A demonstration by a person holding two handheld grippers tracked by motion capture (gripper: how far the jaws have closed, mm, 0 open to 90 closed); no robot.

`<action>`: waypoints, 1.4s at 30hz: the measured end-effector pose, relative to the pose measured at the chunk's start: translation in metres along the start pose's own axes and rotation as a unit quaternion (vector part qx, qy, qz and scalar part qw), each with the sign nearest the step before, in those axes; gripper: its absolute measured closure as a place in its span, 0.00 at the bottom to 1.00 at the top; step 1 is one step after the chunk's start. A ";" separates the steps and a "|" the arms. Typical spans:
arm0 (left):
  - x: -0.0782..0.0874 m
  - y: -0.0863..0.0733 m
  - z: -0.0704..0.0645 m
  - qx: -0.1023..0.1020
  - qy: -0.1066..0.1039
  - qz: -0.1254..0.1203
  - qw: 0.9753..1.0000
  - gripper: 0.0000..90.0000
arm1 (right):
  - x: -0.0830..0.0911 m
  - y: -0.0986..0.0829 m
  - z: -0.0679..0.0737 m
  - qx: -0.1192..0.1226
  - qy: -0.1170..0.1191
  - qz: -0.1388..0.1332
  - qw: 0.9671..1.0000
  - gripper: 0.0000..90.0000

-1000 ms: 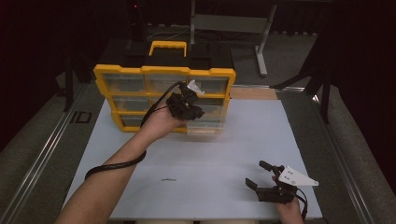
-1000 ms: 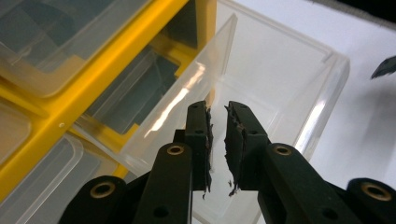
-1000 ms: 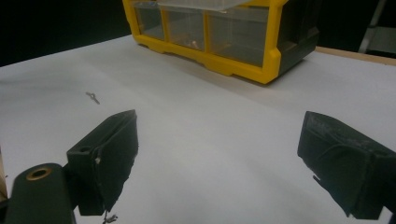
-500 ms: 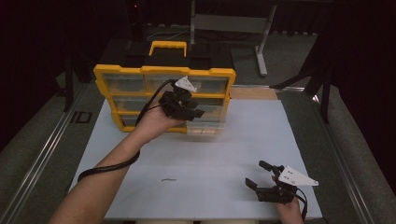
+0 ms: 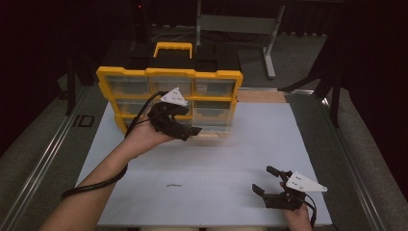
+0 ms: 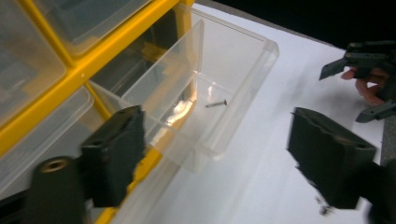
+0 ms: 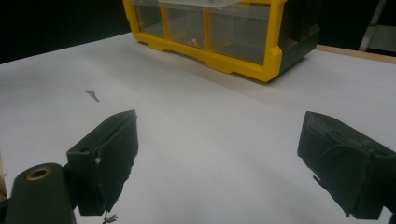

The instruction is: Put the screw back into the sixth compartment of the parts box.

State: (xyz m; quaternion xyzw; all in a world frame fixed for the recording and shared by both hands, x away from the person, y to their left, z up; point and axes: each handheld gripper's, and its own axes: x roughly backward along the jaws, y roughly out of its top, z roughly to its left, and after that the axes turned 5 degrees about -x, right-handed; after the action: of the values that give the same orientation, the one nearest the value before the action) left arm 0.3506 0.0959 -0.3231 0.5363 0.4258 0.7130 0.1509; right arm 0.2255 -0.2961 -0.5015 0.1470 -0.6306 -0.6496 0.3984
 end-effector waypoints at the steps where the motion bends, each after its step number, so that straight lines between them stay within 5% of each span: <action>1: 0.002 -0.002 -0.001 -0.001 -0.001 -0.001 1.000 0.18 | 0.000 0.000 0.000 -0.001 0.000 -0.002 1.000 0.14; 12: 0.019 -0.037 -0.009 -0.009 0.005 -0.014 1.000 0.13 | -0.001 0.000 0.000 0.001 0.001 0.000 1.000 0.14; 21: 0.022 -0.064 -0.022 -0.017 -0.009 -0.033 0.999 0.13 | -0.001 0.000 0.000 0.001 0.001 0.001 1.000 0.14; 37: 0.010 -0.105 -0.044 -0.049 -0.042 -0.032 0.997 0.17 | -0.002 0.000 0.001 0.002 0.002 0.002 1.000 0.14; 42: 0.003 -0.120 -0.046 -0.044 -0.050 -0.022 0.998 0.17 | -0.002 0.000 0.001 0.003 0.002 0.002 1.000 0.14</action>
State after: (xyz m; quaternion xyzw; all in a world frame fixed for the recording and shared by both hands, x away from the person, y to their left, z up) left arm 0.2797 0.1480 -0.4162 0.5544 0.3979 0.6998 0.2113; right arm 0.2257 -0.2942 -0.5018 0.1484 -0.6320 -0.6466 0.4006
